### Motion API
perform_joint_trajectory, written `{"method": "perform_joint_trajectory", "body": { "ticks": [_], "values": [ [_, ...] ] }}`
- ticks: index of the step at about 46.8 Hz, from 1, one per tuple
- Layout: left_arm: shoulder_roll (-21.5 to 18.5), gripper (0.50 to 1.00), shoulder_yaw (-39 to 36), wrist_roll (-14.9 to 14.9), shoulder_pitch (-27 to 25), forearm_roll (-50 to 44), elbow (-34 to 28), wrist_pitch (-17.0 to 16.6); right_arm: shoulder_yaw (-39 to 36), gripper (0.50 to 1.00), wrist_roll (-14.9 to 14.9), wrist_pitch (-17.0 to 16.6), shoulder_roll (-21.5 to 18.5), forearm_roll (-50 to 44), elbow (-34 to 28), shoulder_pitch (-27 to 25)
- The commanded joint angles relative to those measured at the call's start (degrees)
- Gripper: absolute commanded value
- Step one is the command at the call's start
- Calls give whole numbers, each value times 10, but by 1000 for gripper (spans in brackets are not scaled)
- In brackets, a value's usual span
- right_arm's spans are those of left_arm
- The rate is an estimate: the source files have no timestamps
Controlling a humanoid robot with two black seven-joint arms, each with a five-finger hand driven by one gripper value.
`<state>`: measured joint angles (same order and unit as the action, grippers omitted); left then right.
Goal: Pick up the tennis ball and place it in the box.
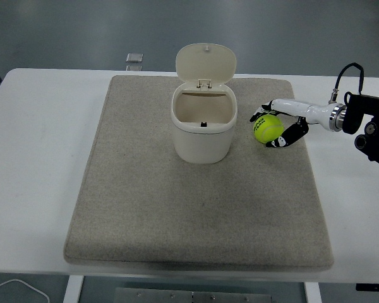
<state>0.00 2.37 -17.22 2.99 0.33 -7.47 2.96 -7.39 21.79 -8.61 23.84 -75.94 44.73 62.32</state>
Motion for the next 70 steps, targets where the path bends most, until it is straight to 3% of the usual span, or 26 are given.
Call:
{"method": "perform_joint_trajectory", "body": {
  "ticks": [1, 13, 17, 25, 42, 52, 70],
  "values": [
    [0, 992, 0, 0, 0, -1, 0, -1, 0, 654, 0, 0, 2, 0, 0, 0],
    [0, 992, 0, 0, 0, 0, 0, -1, -1, 552, 1, -7, 11, 2, 4, 8],
    [0, 992, 0, 0, 0, -1, 0, -1, -3, 545, 1, -13, 15, 7, 8, 11],
    [0, 990, 0, 0, 0, -1, 0, -1, -14, 517, 5, -68, 43, 22, 35, 37],
    [0, 992, 0, 0, 0, 0, 0, 0, -54, 517, 8, -159, 101, 84, 93, 73],
    [0, 990, 0, 0, 0, 0, 0, 0, -59, 521, 25, -204, 140, 128, 142, 95],
    [0, 992, 0, 0, 0, -1, 0, -1, -81, 525, 22, -207, 148, 160, 232, 102]
  ]
}}
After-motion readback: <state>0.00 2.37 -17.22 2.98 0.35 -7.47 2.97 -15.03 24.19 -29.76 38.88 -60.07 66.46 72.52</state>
